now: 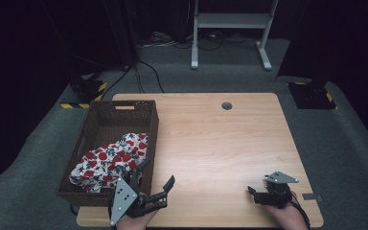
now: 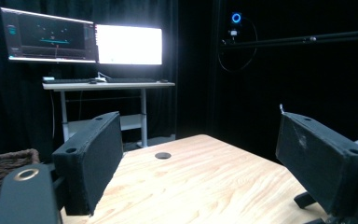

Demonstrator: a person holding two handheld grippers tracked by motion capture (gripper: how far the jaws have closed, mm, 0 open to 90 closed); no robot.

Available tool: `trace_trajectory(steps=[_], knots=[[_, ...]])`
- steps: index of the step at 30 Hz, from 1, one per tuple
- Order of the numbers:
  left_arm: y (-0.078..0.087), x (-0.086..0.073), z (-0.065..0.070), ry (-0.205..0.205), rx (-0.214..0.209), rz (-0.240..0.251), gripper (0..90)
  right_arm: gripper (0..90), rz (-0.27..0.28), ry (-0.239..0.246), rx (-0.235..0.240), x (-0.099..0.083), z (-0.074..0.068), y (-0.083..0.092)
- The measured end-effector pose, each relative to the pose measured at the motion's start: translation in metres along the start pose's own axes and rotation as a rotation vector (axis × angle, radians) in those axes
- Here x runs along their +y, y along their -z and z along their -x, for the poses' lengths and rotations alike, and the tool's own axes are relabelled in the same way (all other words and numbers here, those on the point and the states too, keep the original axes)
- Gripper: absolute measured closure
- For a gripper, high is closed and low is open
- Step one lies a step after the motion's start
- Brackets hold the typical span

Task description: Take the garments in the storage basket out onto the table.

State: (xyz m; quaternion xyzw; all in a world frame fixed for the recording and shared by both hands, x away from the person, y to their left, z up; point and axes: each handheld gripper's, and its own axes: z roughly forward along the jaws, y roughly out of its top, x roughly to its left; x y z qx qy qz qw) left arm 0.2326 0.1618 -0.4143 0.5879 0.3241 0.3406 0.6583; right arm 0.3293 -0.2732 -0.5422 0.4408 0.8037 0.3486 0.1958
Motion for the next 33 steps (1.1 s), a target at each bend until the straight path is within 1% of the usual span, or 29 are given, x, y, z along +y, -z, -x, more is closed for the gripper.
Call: trace_trajectory(steps=[6,7,9,10,12,15,16,17,18,25,28,33], knots=[[0.006,0.003,-0.009,0.000,0.036,0.011,14.8,13.9,0.001,-0.002,0.002,0.000,0.001,0.000],[0.007,0.003,-0.010,0.002,0.043,0.013,14.8,13.9,0.004,-0.017,0.002,0.000,0.003,0.000],[0.010,0.004,-0.013,0.001,0.056,0.018,14.8,13.9,0.008,-0.026,0.009,0.000,0.004,0.001],[0.011,0.004,-0.014,0.001,0.064,0.019,14.8,13.9,0.012,-0.039,0.008,-0.001,0.005,0.001],[0.014,0.005,-0.018,-0.002,0.080,0.021,14.8,13.9,0.011,-0.039,0.004,-0.001,0.005,0.001],[0.018,0.006,-0.024,-0.003,0.106,0.020,14.9,12.8,0.000,-0.014,-0.015,0.000,0.002,0.000],[0.020,0.007,-0.026,-0.006,0.116,0.017,14.9,12.7,-0.001,-0.010,-0.012,0.000,0.002,0.000],[0.024,0.007,-0.031,-0.008,0.138,0.013,14.9,12.6,-0.001,-0.010,-0.011,0.000,0.002,0.000],[0.024,0.007,-0.031,-0.008,0.138,0.013,14.9,12.6,-0.001,-0.010,-0.011,0.000,0.002,0.000],[0.035,0.007,-0.047,0.000,0.210,0.003,14.9,12.6,-0.001,-0.010,-0.011,0.000,0.002,0.000],[0.039,0.007,-0.053,-0.008,0.240,-0.005,14.9,12.6,-0.001,-0.010,-0.011,0.000,0.002,0.000],[0.046,0.006,-0.062,0.006,0.279,0.001,14.9,12.6,-0.001,-0.010,-0.011,0.000,0.002,0.000]])
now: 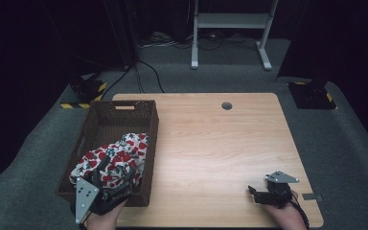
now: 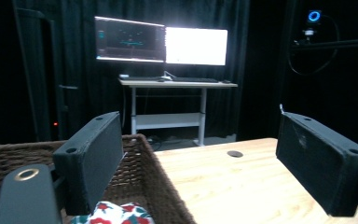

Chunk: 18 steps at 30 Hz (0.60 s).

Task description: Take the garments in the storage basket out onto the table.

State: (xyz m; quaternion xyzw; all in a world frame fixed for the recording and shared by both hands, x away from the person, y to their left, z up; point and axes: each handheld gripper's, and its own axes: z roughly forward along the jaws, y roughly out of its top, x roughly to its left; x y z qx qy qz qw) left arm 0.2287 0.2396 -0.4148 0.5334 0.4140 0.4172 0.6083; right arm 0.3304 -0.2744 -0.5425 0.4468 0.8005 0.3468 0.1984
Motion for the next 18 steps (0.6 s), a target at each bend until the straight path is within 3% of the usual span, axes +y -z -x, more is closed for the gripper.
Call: trace_trajectory(steps=[4,13,18], knots=[[0.003,-0.001,-0.009,0.007,0.033,0.001,14.9,12.6,0.000,0.000,0.000,0.000,0.000,0.000],[0.013,-0.001,-0.026,-0.036,0.146,-0.010,14.9,12.5,0.000,0.001,0.001,0.000,0.000,0.000],[0.018,-0.002,-0.034,-0.024,0.180,-0.008,14.9,12.5,0.000,0.000,0.002,0.000,0.000,0.000]])
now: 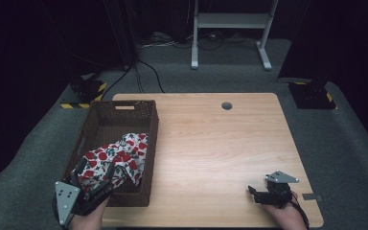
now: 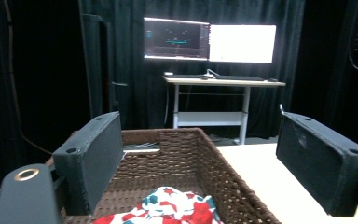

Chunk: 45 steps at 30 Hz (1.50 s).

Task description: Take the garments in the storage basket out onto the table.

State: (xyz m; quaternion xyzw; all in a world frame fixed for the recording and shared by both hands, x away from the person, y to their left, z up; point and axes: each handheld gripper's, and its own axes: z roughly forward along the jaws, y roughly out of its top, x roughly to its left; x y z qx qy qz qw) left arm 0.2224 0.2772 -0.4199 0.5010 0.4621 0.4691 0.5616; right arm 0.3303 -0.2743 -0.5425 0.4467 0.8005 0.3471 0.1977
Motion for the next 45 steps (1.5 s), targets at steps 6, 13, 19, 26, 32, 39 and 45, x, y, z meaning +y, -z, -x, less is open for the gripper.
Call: trace_trajectory(steps=[6,13,19,26,32,39,45], knots=[[-0.001,-0.002,-0.002,-0.001,0.005,-0.008,14.9,12.6,0.000,0.002,0.004,0.000,0.000,0.000],[-0.003,-0.005,-0.001,0.003,-0.003,-0.018,14.9,12.6,0.000,0.001,0.005,0.000,0.000,0.000],[-0.009,-0.008,0.007,0.020,-0.019,-0.038,14.9,12.6,0.000,0.000,0.005,0.000,0.000,0.000],[-0.025,-0.011,0.023,-0.007,-0.053,-0.122,14.6,12.6,-0.001,0.007,0.007,0.000,-0.001,0.001],[-0.042,-0.007,0.032,-0.089,-0.091,-0.234,14.0,12.6,0.000,0.008,0.011,0.000,-0.001,0.001],[-0.060,0.006,0.031,-0.124,-0.116,-0.328,7.1,12.6,0.000,0.009,0.013,0.000,-0.001,0.001],[-0.074,0.014,0.024,-0.164,-0.117,-0.406,0.3,12.6,0.002,0.008,0.015,0.000,-0.001,0.001]])
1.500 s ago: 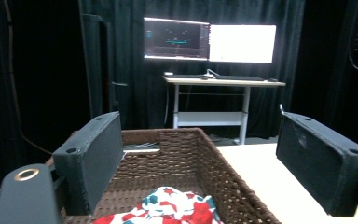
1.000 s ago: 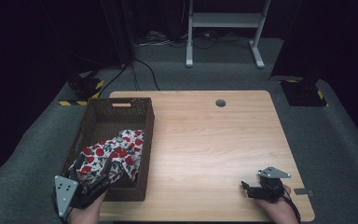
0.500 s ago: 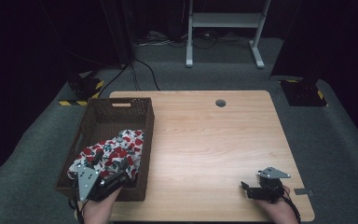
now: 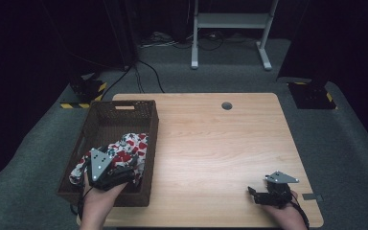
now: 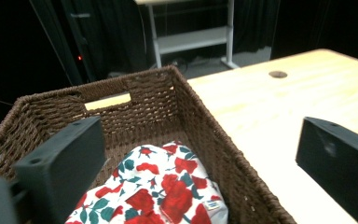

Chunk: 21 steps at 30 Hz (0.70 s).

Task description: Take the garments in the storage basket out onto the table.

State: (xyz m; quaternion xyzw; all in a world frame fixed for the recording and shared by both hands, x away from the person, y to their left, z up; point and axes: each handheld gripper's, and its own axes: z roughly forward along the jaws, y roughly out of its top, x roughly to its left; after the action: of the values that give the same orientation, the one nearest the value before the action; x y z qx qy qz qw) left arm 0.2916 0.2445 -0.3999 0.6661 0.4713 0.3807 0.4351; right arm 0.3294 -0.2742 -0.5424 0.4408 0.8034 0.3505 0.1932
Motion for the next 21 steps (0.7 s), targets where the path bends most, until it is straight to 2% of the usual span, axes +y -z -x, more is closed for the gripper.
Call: trace_trajectory(steps=[5,11,15,21], knots=[[-0.012,0.004,-0.015,0.019,-0.013,-0.096,0.3,12.6,0.003,-0.007,0.006,0.000,0.001,0.000],[-0.031,0.001,-0.035,-0.017,0.006,-0.248,0.2,12.6,0.003,-0.007,0.005,0.000,0.001,0.000],[-0.044,-0.003,-0.046,-0.012,0.005,-0.327,0.2,12.6,0.000,-0.003,0.002,0.000,0.000,0.000],[-0.061,-0.008,-0.057,0.000,-0.023,-0.442,0.5,12.5,0.000,-0.002,0.002,0.000,0.000,0.000]])
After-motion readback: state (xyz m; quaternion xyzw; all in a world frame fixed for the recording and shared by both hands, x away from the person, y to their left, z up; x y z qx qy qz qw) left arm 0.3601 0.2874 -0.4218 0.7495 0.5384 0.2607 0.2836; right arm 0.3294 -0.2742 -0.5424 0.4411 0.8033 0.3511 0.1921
